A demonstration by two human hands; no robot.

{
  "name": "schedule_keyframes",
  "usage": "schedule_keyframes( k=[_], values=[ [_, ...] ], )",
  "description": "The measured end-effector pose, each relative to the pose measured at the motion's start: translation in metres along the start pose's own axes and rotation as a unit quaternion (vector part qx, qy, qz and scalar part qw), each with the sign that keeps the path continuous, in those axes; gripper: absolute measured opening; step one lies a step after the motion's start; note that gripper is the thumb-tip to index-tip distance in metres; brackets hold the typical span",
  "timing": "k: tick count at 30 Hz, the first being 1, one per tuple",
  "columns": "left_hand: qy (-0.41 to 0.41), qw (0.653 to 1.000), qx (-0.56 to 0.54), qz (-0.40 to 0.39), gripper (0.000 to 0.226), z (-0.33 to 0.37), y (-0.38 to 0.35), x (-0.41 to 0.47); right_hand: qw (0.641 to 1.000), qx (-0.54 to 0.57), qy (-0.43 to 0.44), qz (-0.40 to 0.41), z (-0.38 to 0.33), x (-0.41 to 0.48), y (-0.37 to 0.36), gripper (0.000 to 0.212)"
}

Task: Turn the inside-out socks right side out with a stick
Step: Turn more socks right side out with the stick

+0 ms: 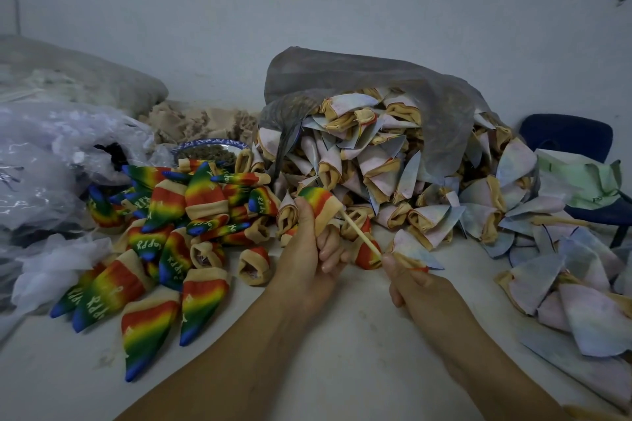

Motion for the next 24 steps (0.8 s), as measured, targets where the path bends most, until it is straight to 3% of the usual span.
schedule_keyframes(
  k=[4, 6, 17, 24],
  values=[
    [-0.029, 0.974, 0.215, 0.057, 0.057, 0.013, 0.01, -0.004, 0.998, -0.058, 0.016, -0.008, -0.006, -0.002, -0.005, 0.062],
    [-0.027, 0.96, 0.269, 0.074, 0.056, 0.016, 0.013, -0.005, 0.996, -0.084, 0.032, -0.016, -0.01, -0.003, -0.006, 0.063],
    [-0.003, 0.95, 0.311, -0.009, 0.066, 0.002, -0.005, -0.002, 0.997, -0.059, 0.041, -0.021, -0.012, -0.003, -0.004, 0.064],
    [-0.017, 0.961, 0.275, 0.03, 0.072, 0.003, 0.0, -0.003, 0.998, -0.036, 0.049, -0.036, -0.015, -0.004, -0.009, 0.063]
  ],
)
Point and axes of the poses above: each hand's wrist, its own x-axis towards the middle knuckle, its own y-axis out of the back of the hand, z = x × y, the point moved 9 cm from there along x, towards the middle knuckle, and after that the axes turned 10 degrees about -z, right-handed, at the moved point
